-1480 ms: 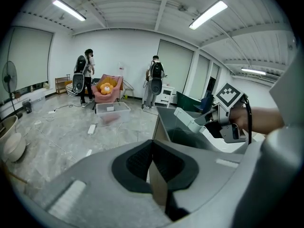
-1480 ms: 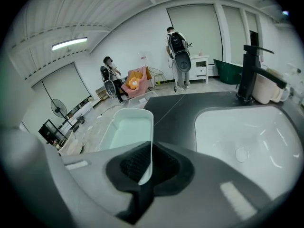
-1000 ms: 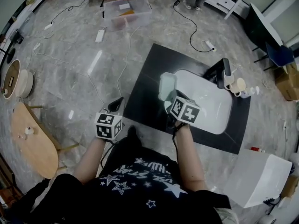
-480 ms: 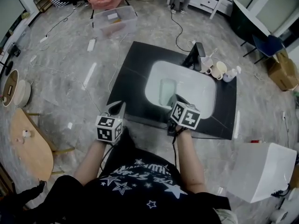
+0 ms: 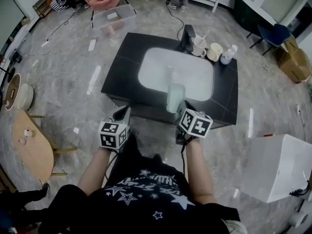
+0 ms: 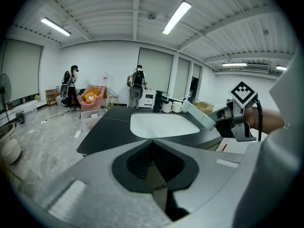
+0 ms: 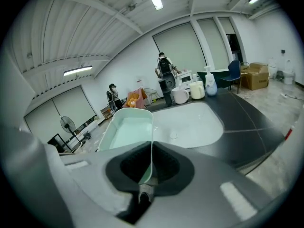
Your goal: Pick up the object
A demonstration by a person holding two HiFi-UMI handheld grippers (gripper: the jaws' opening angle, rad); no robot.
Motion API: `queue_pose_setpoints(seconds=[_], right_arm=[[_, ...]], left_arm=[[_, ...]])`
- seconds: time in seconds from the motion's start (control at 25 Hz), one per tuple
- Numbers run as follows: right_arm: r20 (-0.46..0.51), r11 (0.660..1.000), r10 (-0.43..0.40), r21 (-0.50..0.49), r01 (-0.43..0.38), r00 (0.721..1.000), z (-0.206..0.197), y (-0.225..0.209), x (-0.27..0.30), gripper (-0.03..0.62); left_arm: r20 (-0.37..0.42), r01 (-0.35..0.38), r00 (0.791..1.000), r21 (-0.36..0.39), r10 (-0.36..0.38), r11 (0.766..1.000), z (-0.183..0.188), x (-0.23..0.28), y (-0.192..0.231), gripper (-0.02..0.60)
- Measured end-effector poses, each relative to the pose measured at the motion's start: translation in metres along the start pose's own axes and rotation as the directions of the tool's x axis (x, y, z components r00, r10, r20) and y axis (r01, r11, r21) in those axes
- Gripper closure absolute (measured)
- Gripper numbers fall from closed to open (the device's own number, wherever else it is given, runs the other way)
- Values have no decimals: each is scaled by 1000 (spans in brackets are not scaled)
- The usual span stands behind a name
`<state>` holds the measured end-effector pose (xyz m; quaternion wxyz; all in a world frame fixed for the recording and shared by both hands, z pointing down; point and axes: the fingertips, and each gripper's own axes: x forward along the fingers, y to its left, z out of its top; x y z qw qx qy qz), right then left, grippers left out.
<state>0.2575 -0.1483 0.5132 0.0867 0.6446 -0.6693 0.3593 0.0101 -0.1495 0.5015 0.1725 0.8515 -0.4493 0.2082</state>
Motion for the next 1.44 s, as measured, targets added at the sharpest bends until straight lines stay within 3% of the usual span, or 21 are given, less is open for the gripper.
queue_pose_setpoints(seconds=[0.36, 0.72, 1.44], right_arm=[[20, 1000, 16, 23, -16, 1000, -36, -27, -54, 583], [3, 1000, -25, -5, 25, 1000, -68, -27, -76, 583], [-19, 997, -67, -39, 66, 998, -178, 42, -179, 583]], left_arm=[[3, -19, 1000, -35, 19, 999, -27, -49, -50, 572], [-22, 21, 1000, -66, -22, 998, -60, -73, -63, 572], [-33, 45, 998, -58, -47, 997, -139, -205, -54, 572]])
